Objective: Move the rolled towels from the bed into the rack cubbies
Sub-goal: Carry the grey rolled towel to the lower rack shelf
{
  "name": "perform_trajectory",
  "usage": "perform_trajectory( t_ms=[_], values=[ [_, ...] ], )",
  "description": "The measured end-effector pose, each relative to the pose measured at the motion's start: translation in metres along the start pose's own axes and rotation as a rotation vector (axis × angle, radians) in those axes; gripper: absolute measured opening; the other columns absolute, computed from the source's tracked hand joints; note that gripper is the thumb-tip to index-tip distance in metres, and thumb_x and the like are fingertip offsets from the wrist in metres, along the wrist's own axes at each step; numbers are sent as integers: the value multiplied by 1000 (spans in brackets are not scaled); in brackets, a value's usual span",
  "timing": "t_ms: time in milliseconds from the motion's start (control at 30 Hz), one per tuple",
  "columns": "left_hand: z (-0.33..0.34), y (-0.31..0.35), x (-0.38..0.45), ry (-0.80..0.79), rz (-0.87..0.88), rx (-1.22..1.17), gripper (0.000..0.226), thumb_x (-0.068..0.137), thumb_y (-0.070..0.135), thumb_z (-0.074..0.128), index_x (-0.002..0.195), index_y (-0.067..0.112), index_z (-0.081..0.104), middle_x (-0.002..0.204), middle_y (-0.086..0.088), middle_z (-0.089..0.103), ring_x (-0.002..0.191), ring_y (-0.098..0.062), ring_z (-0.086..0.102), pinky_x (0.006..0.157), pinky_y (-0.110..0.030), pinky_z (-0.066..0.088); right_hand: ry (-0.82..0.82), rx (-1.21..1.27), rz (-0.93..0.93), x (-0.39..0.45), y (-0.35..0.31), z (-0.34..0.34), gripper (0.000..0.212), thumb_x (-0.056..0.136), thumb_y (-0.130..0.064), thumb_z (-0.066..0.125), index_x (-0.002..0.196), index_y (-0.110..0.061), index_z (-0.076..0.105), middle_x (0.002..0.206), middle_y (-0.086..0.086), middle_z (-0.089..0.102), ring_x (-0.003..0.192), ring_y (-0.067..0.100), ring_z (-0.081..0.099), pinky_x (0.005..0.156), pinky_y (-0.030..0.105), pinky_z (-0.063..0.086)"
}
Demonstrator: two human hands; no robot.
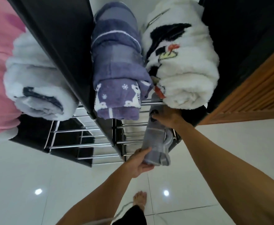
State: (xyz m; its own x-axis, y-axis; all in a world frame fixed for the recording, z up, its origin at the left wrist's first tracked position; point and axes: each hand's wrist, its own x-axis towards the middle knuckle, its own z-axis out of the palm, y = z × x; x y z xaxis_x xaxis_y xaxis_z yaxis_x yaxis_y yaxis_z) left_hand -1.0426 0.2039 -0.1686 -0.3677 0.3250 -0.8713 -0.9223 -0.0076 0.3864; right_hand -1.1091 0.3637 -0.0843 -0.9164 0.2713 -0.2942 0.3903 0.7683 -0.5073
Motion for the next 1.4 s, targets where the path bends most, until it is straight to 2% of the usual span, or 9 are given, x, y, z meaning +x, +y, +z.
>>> perform_trajectory(
  t_ms=[133, 300, 633, 800, 900, 1033, 1133, 1233, 1400],
  values=[
    [24, 10, -5, -76, 11, 145, 31, 91, 26, 62, 117, 17, 48, 96, -15, 60, 82, -28, 62, 79, -41, 54, -8, -17, 89, -15, 24, 43, 78, 80, -30, 63, 143, -4, 25, 144, 20, 38, 133, 35, 39, 108, 36, 36],
    [21, 15, 0, -18, 102, 481, 71, 86, 39, 66, 146, 36, 29, 147, -3, 44, 132, -28, 43, 96, -42, 41, 91, 129, 256, -30, 39, 54, 85, 81, -27, 67, 147, -2, 20, 144, 24, 36, 130, 40, 40, 107, 42, 36],
    [29, 14, 6, -125, 172, 254, 71, 91, 9, 62, 149, 31, 28, 132, -1, 54, 113, -20, 53, 97, -40, 46, 46, 195, 428, -26, 47, 61, 88, 82, -39, 66, 148, -9, 15, 144, 26, 30, 132, 44, 37, 109, 47, 36],
    [32, 16, 13, -126, 317, 139, 63, 88, -12, 55, 143, 16, 40, 104, -6, 64, 83, -13, 63, 53, -13, 55, 77, 187, 375, -18, 44, 56, 74, 81, -43, 64, 141, -14, 32, 134, 19, 53, 120, 38, 55, 100, 45, 47],
    [39, 23, 14, -115, 328, 88, 70, 86, -19, 51, 146, 14, 36, 127, -21, 60, 90, -20, 64, 58, -16, 56, 107, 191, 385, -19, 41, 52, 69, 82, -34, 61, 143, -19, 32, 136, 17, 50, 122, 39, 52, 102, 48, 45],
    [46, 28, 7, -102, 311, 122, 68, 87, -19, 50, 145, 15, 36, 137, -15, 53, 105, -25, 58, 72, -25, 53, 99, 160, 350, -35, 41, 44, 50, 86, -17, 52, 135, -11, 47, 132, 20, 53, 120, 39, 53, 101, 40, 45],
    [46, 28, 0, -33, 277, 340, 45, 92, 3, 55, 130, 23, 42, 127, -6, 59, 107, -20, 55, 82, -33, 46, 123, 228, 277, -65, 46, 30, 30, 90, -11, 49, 116, -7, 64, 118, 18, 64, 110, 36, 60, 85, 24, 44],
    [43, 16, 0, 35, 217, 557, 33, 92, 29, 59, 121, 22, 47, 119, -5, 60, 108, -23, 56, 86, -37, 46, 182, 299, 297, -104, 51, 18, 32, 91, -5, 48, 118, -7, 63, 125, 15, 63, 114, 32, 58, 88, 23, 41],
    [42, -46, -19, -276, -91, 1373, 51, 86, 47, 62, 126, 17, 52, 107, -3, 59, 92, -17, 56, 78, -30, 45, 147, 417, 530, -184, 96, 39, 34, 92, -14, 52, 125, -8, 56, 133, 11, 57, 118, 25, 56, 98, 25, 38]
  ],
)
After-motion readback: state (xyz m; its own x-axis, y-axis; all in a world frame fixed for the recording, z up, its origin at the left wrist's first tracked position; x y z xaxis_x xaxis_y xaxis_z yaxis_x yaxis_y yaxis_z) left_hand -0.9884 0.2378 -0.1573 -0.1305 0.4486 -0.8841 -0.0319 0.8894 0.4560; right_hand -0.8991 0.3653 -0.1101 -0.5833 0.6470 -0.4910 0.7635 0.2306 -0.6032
